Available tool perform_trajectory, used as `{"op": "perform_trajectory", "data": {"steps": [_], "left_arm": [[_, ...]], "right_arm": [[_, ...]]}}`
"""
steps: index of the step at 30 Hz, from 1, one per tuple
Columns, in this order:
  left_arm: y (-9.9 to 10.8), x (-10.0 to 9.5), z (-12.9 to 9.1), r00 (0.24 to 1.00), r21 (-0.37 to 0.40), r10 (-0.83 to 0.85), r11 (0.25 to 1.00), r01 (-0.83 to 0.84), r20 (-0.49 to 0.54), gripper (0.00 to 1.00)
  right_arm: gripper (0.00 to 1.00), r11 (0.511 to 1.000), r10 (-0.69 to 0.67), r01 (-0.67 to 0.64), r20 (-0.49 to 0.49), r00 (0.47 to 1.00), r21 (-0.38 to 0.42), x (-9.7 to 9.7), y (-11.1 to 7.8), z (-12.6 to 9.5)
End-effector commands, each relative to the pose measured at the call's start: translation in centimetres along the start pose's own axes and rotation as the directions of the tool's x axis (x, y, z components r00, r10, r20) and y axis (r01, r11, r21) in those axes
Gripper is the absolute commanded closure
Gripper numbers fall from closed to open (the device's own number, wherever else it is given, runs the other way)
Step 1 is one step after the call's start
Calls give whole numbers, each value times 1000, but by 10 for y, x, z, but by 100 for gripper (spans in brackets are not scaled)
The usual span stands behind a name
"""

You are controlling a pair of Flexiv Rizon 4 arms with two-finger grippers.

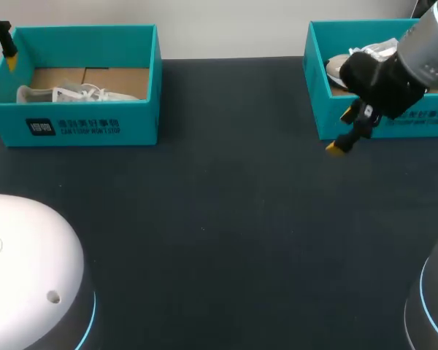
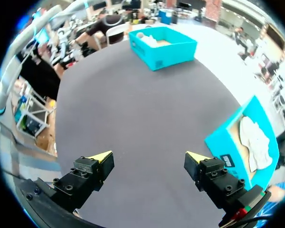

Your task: Take the shoe out of the shoebox, open the shoe tongue, remove and reinsert the insole, then place the shoe into the shoebox

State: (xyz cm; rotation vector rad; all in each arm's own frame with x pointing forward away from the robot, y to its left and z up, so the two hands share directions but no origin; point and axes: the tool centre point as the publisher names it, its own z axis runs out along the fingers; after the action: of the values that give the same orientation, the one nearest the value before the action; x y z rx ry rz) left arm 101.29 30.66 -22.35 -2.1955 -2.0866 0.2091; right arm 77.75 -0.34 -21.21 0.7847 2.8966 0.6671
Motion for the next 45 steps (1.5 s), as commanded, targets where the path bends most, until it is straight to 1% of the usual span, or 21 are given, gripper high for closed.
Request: {"op": "perform_trajectory", "data": {"steps": [1, 3, 4, 5, 6, 7, 8, 10, 12, 13, 33, 34, 35, 37, 38, 39, 40, 41, 42, 44, 45], "left_arm": [[-1, 0, 0, 1000, -3, 1, 1000, -1, -3, 0], [-1, 0, 0, 1000, -3, 1, 1000, -1, -3, 0], [-1, 0, 0, 1000, -3, 1, 1000, -1, -3, 0], [-1, 0, 0, 1000, -3, 1, 1000, -1, -3, 0], [-1, 0, 0, 1000, -3, 1, 1000, -1, -3, 0], [-1, 0, 0, 1000, -3, 1, 1000, -1, -3, 0], [-1, 0, 0, 1000, -3, 1, 1000, -1, -3, 0], [-1, 0, 0, 1000, -3, 1, 1000, -1, -3, 0], [-1, 0, 0, 1000, -3, 1, 1000, -1, -3, 0], [-1, 0, 0, 1000, -3, 1, 1000, -1, -3, 0], [-1, 0, 0, 1000, -3, 1, 1000, -1, -3, 0], [-1, 0, 0, 1000, -3, 1, 1000, -1, -3, 0], [-1, 0, 0, 1000, -3, 1, 1000, -1, -3, 0], [-1, 0, 0, 1000, -3, 1, 1000, -1, -3, 0], [-1, 0, 0, 1000, -3, 1, 1000, -1, -3, 0], [-1, 0, 0, 1000, -3, 1, 1000, -1, -3, 0], [-1, 0, 0, 1000, -3, 1, 1000, -1, -3, 0], [-1, 0, 0, 1000, -3, 1, 1000, -1, -3, 0], [-1, 0, 0, 1000, -3, 1, 1000, -1, -3, 0], [-1, 0, 0, 1000, -3, 1, 1000, -1, -3, 0], [-1, 0, 0, 1000, -3, 1, 1000, -1, -3, 0]], "right_arm": [[0, 971, 237, -236, 110, 965, -22, -17, 0, -9], [0, 951, 309, -309, 168, 936, -26, -29, 2, -14], [0, 945, 324, -324, 197, 925, -35, -35, 6, -18], [0, 929, 367, -369, 216, 905, -28, -39, 8, -21], [0, 926, 376, -374, 239, 895, -54, -45, 10, -24], [0, 904, 423, -423, 264, 867, -58, -49, 11, -27], [0, 897, 438, -436, 284, 853, -74, -54, 13, -30], [0, 864, 499, -493, 314, 808, -106, -63, 15, -36], [0, 843, 533, -522, 322, 782, -129, -73, 19, -41], [0, 837, 544, -523, 345, 765, -161, -78, 22, -44], [0, 837, 544, -523, 345, 765, -161, -78, 22, -44], [0, 814, 578, -554, 340, 742, -175, -88, 21, -42], [0, 801, 593, -570, 365, 717, -182, -99, 19, -41], [0, 769, 631, -609, 375, 679, -193, -121, 19, -40], [0, 765, 631, -618, 405, 662, -182, -132, 17, -39], [0, 761, 636, -618, 415, 650, -198, -143, 17, -40], [0, 738, 661, -643, 409, 629, -204, -154, 16, -40], [0, 744, 651, -637, 433, 623, -203, -163, 16, -41], [0, 738, 655, -646, 443, 612, -197, -171, 16, -42], [0, 735, 656, -649, 448, 607, -197, -188, 14, -42], [0, 721, 671, -663, 445, 593, -203, -197, 13, -42]]}}
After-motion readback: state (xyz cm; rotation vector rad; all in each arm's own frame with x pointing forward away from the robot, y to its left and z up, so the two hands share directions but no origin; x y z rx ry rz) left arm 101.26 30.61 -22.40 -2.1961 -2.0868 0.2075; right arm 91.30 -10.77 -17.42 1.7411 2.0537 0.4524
